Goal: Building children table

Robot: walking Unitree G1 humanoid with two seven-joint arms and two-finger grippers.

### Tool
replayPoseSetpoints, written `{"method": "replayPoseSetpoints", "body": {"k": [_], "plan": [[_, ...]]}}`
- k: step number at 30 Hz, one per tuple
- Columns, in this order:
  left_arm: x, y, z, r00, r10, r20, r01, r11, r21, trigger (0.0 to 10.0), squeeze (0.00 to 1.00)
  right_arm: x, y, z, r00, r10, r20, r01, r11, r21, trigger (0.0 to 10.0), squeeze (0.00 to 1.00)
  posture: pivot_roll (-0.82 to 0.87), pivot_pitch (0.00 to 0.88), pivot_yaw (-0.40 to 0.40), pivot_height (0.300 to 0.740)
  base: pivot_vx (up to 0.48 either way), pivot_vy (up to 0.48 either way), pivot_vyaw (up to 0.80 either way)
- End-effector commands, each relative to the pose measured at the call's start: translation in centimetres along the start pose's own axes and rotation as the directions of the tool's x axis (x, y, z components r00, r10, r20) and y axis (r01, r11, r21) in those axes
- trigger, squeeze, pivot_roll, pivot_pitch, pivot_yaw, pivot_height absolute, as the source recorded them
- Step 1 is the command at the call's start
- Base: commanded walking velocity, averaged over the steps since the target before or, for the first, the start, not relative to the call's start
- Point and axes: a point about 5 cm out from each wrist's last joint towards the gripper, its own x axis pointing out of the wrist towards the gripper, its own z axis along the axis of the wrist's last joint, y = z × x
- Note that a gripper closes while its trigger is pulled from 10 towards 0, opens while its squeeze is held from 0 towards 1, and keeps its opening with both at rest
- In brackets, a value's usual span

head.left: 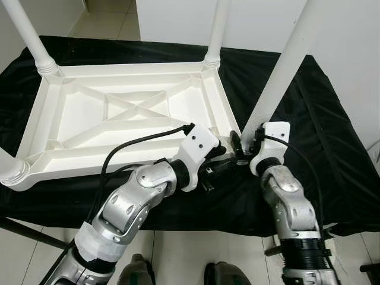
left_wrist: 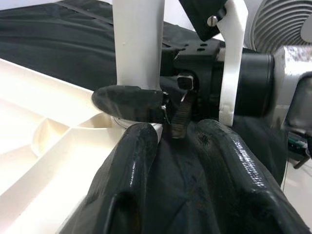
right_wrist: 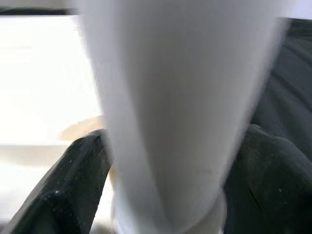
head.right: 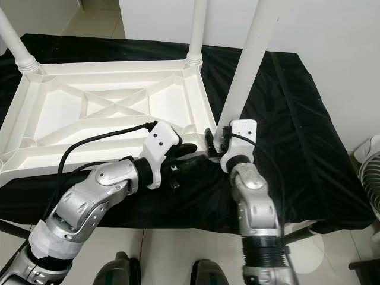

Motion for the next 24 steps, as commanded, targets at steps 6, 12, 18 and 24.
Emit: {"method": "replayPoseSetpoints", "body": {"k": [6,12,18,24], "plan": [[-0.5,0.0,-0.1,1.000,0.004,-0.019,-0.004,1.000,0.016,10.0,0.00,0.4,-0.1,-0.1,0.969,0.247,-0.007,-0.246,0.963,-0.112,10.0,0.00,-0.01,0.069,-0.003,0.740,0.000,0.000,0.00],[-0.6,0.2,0.0,1.000,0.015,-0.021,-0.015,1.000,0.021,10.0,0.00,0.8,-0.1,-0.2,0.932,0.361,-0.014,-0.359,0.920,-0.155,10.0,0.00,0.00,0.061,0.002,0.740,0.000,0.000,0.00],[-0.6,0.5,0.3,1.000,0.010,-0.023,-0.009,0.999,0.033,10.0,0.00,2.4,-0.1,-0.2,0.890,0.453,-0.047,-0.453,0.869,-0.198,10.0,0.00,0.01,0.050,0.018,0.740,0.000,0.000,0.00],[-0.5,0.4,0.3,1.000,0.009,-0.023,-0.008,0.999,0.035,10.0,0.00,2.5,-0.3,-0.9,0.868,0.489,-0.089,-0.497,0.847,-0.190,2.6,0.00,0.02,0.047,0.015,0.740,0.000,0.000,0.00]]}}
